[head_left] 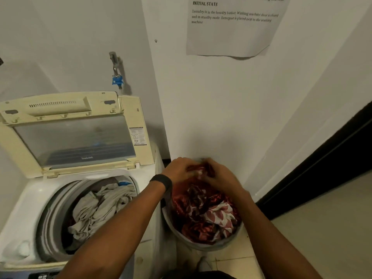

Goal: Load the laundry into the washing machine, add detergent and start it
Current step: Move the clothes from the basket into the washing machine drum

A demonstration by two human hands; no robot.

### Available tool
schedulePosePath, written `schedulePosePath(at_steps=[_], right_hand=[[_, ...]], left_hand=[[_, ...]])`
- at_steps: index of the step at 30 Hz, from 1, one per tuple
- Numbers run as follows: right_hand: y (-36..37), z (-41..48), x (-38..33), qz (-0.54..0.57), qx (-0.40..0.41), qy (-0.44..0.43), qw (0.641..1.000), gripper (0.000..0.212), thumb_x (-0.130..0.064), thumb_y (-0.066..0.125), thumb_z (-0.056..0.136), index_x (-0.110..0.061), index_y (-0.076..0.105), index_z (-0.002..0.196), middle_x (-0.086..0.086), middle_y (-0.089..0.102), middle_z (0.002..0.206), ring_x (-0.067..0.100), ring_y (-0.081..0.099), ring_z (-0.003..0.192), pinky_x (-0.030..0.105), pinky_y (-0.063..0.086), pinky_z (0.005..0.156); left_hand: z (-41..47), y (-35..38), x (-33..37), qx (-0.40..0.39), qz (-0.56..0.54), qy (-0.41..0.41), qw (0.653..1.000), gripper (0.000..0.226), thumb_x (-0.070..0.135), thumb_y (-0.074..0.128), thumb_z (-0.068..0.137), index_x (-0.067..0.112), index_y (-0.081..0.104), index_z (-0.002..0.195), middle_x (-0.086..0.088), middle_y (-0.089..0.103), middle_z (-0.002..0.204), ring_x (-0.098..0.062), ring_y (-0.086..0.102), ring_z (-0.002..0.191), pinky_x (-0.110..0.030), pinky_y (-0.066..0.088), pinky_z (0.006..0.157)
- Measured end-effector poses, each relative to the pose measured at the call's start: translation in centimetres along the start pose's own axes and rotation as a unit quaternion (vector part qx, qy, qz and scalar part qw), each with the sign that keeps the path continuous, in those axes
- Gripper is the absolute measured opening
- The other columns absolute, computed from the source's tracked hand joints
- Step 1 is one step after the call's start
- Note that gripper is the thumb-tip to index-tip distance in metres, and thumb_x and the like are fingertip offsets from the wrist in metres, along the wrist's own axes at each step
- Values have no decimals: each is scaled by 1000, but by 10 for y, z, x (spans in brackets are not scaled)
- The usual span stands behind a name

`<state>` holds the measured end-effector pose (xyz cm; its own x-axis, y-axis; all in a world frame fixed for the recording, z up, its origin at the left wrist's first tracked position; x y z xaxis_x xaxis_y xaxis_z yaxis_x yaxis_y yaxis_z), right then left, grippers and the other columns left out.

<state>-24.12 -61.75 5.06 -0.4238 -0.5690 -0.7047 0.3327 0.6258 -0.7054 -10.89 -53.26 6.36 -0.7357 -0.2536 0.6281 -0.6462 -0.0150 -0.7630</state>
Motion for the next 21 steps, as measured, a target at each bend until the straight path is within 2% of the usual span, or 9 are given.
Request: schedulePosePath(at_steps=[2,5,9,10,13,15,17,19,21], right_hand=[[-11,1,-8,6,76,1,997,22,-38,64,96,-37,64,118,-16,72,109,7,66,97,31,55,87],[-29,-1,-6,-2,148,42,988,9,-38,61,98,-37,67,105,-18,71,97,9,66,90,33,54,80],[-35,-11,3,-32,199,97,975,15,-36,59,98,-35,68,109,-16,70,97,11,64,88,32,54,77],[-38,-14,6,-27,228,115,966,16,-37,57,99,-34,69,110,-14,71,97,13,65,87,34,55,78],[-43,-22,12,-17,293,159,943,16,-38,58,100,-29,70,103,-10,71,86,15,66,77,37,58,72],[-47,-23,11,-14,309,170,936,18,-38,61,99,-23,70,95,-8,69,79,13,64,69,33,55,65],[-50,-22,5,4,323,167,932,23,-39,64,97,-18,67,89,-7,66,74,12,62,67,28,50,60],[-51,-21,-2,27,333,163,928,27,-43,67,93,-18,63,85,-6,64,74,13,62,68,28,48,60],[-47,-19,-10,51,324,159,931,34,-48,68,92,-18,58,82,-5,63,71,13,60,66,28,46,58]], left_hand=[[-3,-2,-3,-15,-39,2,999,56,52,73,90,34,59,141,5,68,133,-14,62,120,-34,47,106],[-17,-1,-34,-64,-14,-22,998,73,53,79,84,34,50,148,4,66,135,-16,62,119,-33,48,104],[-23,-24,-56,-31,15,-33,999,47,56,76,86,31,70,125,5,74,112,-17,69,102,-34,54,90],[-20,-31,-56,-26,41,-32,998,42,54,75,88,27,71,120,3,73,112,-19,67,102,-34,52,89],[-16,-43,-62,-17,131,-49,990,35,45,66,97,26,66,127,-1,67,126,-24,63,113,-33,47,90],[-15,-50,-65,32,88,-61,994,31,48,58,101,25,67,120,-1,70,116,-24,65,104,-32,47,82],[-16,-58,-58,104,-16,-64,992,30,47,57,102,19,69,104,-1,70,95,-22,65,88,-32,42,73],[-13,-55,-51,117,-76,-61,988,31,46,61,101,18,69,89,3,66,78,-14,61,74,-30,39,67],[-11,-46,-47,115,-126,-62,983,42,57,63,95,18,72,81,2,68,74,-14,63,72,-33,46,68]])
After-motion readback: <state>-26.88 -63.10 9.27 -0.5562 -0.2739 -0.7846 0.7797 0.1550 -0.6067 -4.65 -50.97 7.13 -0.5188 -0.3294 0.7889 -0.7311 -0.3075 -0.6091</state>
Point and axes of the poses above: each hand's wrist, its own z-axis towards the middle knuckle, its own y-axis out of the palm, x = y × z, the point moved 7 cm from there along z, towards the middle knuckle
